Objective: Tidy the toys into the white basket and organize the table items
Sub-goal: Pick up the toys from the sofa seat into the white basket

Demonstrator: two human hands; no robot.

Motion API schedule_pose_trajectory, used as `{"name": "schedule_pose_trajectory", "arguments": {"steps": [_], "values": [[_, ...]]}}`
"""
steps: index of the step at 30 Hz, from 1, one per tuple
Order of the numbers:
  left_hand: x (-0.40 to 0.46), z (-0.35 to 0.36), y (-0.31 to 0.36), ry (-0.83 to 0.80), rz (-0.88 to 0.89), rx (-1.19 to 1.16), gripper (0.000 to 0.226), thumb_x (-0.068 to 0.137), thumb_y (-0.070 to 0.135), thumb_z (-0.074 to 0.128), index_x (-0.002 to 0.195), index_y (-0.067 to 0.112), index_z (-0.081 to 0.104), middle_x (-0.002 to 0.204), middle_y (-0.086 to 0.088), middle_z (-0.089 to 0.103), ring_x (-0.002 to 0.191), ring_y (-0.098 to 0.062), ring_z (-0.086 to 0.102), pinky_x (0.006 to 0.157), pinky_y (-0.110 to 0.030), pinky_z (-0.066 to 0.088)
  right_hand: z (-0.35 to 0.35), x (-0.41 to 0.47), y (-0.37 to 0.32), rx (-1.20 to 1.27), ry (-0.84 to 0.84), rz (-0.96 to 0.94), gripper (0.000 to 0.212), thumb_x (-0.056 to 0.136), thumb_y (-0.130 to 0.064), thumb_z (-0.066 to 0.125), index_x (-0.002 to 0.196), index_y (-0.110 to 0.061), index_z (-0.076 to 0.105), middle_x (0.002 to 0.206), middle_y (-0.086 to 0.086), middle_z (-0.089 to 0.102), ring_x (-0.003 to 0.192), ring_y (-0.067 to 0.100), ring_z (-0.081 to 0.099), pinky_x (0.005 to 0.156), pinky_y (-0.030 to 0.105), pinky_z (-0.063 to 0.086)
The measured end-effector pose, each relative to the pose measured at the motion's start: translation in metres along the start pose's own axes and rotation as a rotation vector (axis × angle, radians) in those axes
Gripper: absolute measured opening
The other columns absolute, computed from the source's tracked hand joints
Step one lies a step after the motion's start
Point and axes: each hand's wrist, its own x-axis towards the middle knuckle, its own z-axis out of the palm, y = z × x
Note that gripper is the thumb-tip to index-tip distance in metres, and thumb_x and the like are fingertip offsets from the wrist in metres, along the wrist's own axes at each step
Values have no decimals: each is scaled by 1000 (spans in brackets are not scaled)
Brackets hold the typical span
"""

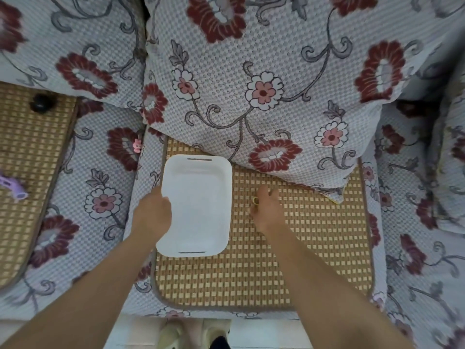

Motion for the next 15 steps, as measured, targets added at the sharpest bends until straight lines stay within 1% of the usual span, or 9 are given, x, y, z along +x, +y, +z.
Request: {"name": "schedule_pose_trajectory", "arguments": {"steps": [2,3,5,7,9,12,14,15], "values": [[0,0,-2,19,10,10,24,97,12,36,113,-1,49,109,-26,60,98,-41,57,81,-41,43,3,6,3,24,21,-4,40,92,-10,54,129,-11,38,137,19,34,97,30,60,82,38,56],[0,-1,-5,25,9,10,23,97,12,36,111,-1,50,107,-25,61,97,-41,58,80,-41,43,4,9,4,41,21,-4,35,92,-7,52,125,-11,42,133,18,39,96,30,60,81,38,56],[-1,-4,-9,29,6,15,24,98,12,36,111,-2,49,106,-25,61,96,-40,57,79,-41,43,2,14,5,123,27,22,20,90,-4,51,109,-12,48,114,16,54,86,27,61,73,37,57],[-3,-7,-9,27,2,19,25,98,13,35,112,-3,48,105,-24,60,96,-40,57,78,-41,43,-7,16,2,235,71,54,11,89,-4,55,92,-14,53,93,9,63,78,23,62,64,32,52],[-7,-12,-10,32,-9,8,25,98,13,35,112,-3,49,106,-23,60,97,-39,57,78,-40,43,-21,13,-10,323,141,31,11,86,-5,60,82,-15,57,83,2,63,77,20,61,66,28,48],[-11,-22,-10,24,-31,1,24,98,14,36,112,-1,49,107,-22,61,97,-39,58,79,-40,44,-45,-1,-45,487,188,-125,13,83,-5,63,79,-17,60,84,-1,63,78,17,61,74,30,54],[-14,-31,-9,17,-42,-5,25,98,14,35,114,2,49,109,-20,61,98,-37,59,80,-41,46,-60,-13,-77,523,165,-303,17,82,-2,62,78,-19,59,85,-1,60,75,15,58,69,26,51],[-16,-34,-10,17,-48,-5,25,98,14,35,115,3,49,110,-19,61,99,-36,60,80,-40,46,-63,-18,-93,488,143,-397,18,83,-2,62,78,-19,58,85,-3,57,73,13,55,67,22,48]]}}
